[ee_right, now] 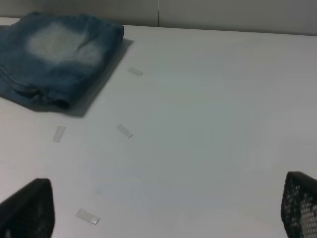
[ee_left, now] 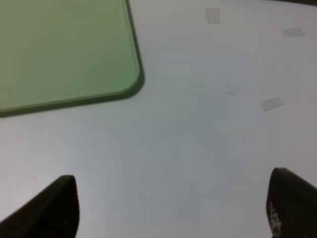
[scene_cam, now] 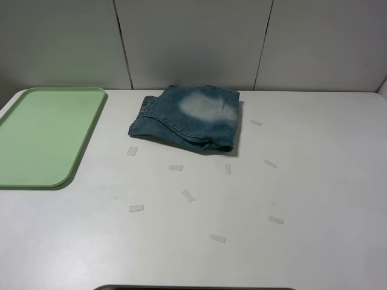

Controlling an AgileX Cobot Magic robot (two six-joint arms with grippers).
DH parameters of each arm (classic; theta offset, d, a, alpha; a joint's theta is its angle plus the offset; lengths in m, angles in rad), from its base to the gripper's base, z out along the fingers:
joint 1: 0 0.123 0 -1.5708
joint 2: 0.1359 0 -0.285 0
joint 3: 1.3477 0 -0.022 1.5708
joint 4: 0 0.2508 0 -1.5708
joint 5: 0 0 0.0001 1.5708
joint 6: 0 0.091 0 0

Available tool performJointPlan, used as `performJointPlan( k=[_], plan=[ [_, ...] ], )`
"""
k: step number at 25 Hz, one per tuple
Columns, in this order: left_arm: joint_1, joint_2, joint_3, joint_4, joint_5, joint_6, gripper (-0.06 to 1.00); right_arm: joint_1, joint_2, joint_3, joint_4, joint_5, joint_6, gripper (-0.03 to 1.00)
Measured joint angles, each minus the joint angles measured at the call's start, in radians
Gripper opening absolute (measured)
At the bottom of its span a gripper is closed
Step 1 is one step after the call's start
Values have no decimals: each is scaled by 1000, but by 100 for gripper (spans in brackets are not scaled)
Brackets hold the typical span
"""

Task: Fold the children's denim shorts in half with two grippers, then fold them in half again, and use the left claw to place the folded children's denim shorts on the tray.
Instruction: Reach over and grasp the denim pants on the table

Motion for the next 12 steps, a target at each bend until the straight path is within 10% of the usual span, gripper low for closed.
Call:
performJointPlan(
  k=[12],
  plan=[
    [0, 0, 0, 8, 0, 0, 76, 0, 0, 0, 0, 0, 0, 69]
  ],
)
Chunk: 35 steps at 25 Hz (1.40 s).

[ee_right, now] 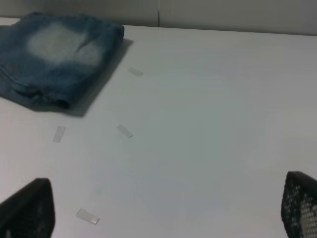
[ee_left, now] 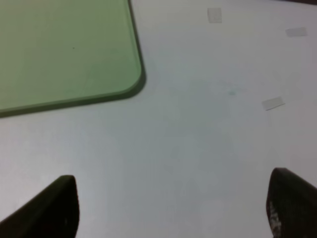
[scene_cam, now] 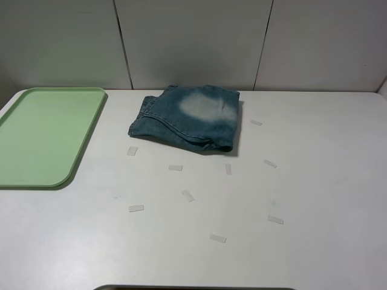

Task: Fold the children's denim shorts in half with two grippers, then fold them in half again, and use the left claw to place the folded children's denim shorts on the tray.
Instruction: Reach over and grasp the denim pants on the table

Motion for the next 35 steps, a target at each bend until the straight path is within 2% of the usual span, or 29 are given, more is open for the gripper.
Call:
performJointPlan(
  k=[14, 17, 19, 23, 29, 32, 35],
  plan=[
    [0, 0, 0, 0, 0, -8, 76, 0, 0, 0, 0, 0, 0, 69],
    [0, -1, 0, -30, -5, -39, 76, 0, 0, 0, 0, 0, 0, 69],
    [0, -1, -7, -97, -55, -46, 76, 0, 0, 0, 0, 0, 0, 69],
    [0, 60, -16, -265, -223, -31, 76, 0, 0, 0, 0, -1, 0, 69],
    [0, 350, -18, -360, -429, 25, 76, 0, 0, 0, 0, -1, 0, 69],
    [0, 532, -18, -459, -548, 112, 76, 0, 0, 0, 0, -1, 0, 69],
    [0, 714, -21, -625, -659, 272, 76, 0, 0, 0, 0, -1, 0, 69]
  ],
)
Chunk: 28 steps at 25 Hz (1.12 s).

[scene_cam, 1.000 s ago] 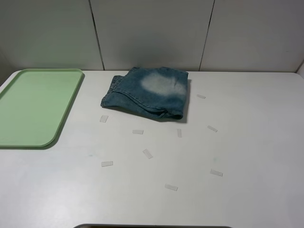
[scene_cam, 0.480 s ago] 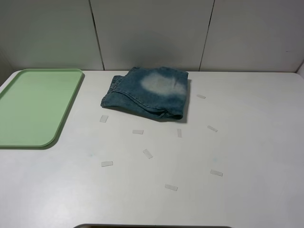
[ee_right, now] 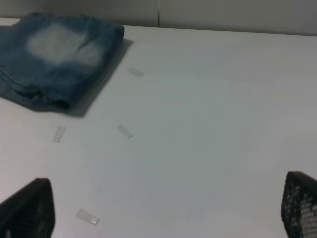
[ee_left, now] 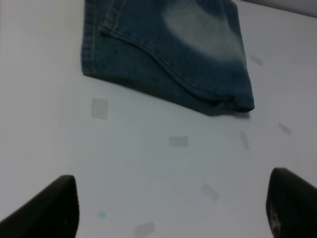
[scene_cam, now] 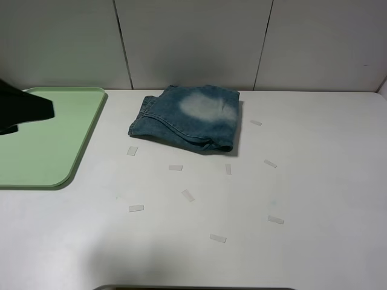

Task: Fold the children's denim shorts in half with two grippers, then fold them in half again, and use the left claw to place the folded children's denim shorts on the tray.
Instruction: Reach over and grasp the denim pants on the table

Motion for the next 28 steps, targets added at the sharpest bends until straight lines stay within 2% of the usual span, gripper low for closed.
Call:
performJointPlan(
  k=[2, 6, 9, 11, 14, 17, 22, 28],
  plan=[
    [0, 117, -13, -131, -55, 124, 76, 0, 0, 0, 0, 0, 0, 69],
    [0, 345, -84, -359, -98, 377, 76, 0, 0, 0, 0, 0, 0, 69],
    [0, 491, -161, -486, -109, 518, 76, 0, 0, 0, 0, 0, 0, 69],
    [0, 583, -217, -547, -125, 577, 76, 0, 0, 0, 0, 0, 0, 69],
    [1, 710, -300, -607, -161, 622, 76, 0, 0, 0, 0, 0, 0, 69],
    [1, 837, -391, -622, -166, 629, 76, 0, 0, 0, 0, 0, 0, 69],
    [1, 1031, -528, -685, -149, 629, 76, 0, 0, 0, 0, 0, 0, 69],
    [-2, 1209, -624, -779, -122, 630, 76, 0, 0, 0, 0, 0, 0, 69]
  ],
)
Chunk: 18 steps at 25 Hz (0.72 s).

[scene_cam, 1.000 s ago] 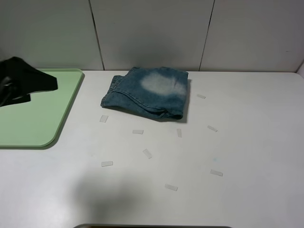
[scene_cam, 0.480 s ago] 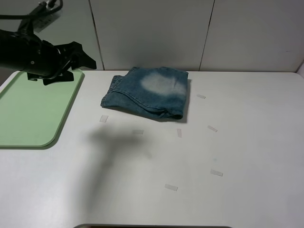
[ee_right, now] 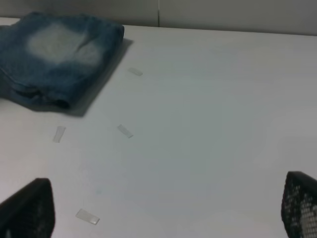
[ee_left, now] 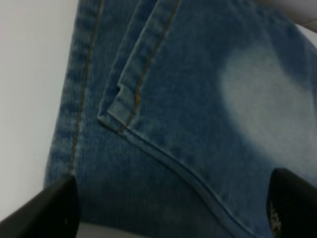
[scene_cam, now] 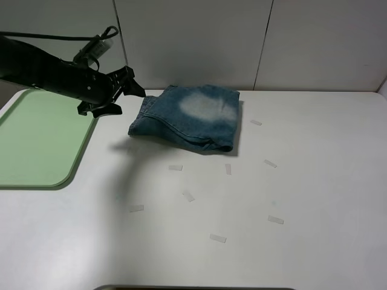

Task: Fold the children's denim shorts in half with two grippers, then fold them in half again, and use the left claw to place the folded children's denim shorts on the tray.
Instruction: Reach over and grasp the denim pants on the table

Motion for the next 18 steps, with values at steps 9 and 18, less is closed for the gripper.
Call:
performJointPlan(
  k=[9, 18],
  plan=[
    [-53, 164, -106, -47, 7, 3, 76, 0, 0, 0, 1, -1, 0, 69],
    [-105, 256, -217, -56, -17, 3, 76, 0, 0, 0, 1, -1, 0, 69]
  ],
)
